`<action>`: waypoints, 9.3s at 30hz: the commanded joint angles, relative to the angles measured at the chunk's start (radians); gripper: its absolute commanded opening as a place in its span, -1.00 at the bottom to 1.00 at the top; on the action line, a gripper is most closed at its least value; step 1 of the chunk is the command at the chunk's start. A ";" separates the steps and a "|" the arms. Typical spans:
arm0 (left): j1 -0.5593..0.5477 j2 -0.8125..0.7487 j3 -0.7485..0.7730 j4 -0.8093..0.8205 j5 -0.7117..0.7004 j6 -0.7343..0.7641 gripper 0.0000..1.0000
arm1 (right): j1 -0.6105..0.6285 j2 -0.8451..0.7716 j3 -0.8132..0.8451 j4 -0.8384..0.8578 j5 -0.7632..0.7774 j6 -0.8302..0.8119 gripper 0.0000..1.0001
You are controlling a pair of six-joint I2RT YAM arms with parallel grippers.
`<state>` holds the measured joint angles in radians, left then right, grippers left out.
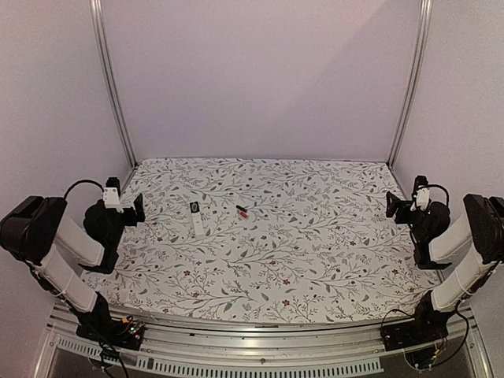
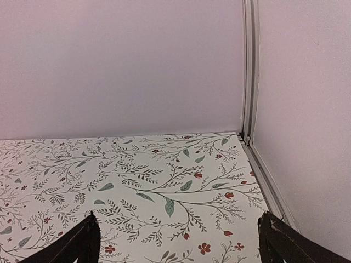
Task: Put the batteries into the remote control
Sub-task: Pick up the remote control from the center of the board, then pass from the left arm to the right, then pass from the right arm to the left, then remove the battery cover from the remote control.
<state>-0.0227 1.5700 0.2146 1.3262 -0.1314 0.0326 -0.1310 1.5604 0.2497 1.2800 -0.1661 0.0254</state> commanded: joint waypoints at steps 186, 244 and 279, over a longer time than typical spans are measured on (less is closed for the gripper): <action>-0.965 -0.386 0.661 -1.093 0.691 0.257 0.17 | 1.173 -0.197 0.974 -1.587 -0.106 -0.759 -0.88; -0.872 -0.405 0.710 -0.679 0.639 -0.577 -1.00 | 1.173 -0.313 0.611 -0.632 -0.273 -0.885 0.50; -0.772 -0.489 0.664 -0.659 0.491 -0.625 -1.00 | 1.173 -0.316 0.508 -0.565 -0.176 -0.823 -0.45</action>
<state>-0.8654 1.1580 0.8726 0.6170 0.4397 -0.6800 1.0344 1.2930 0.8127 0.8337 -0.3061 -0.8459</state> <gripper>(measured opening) 0.268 0.246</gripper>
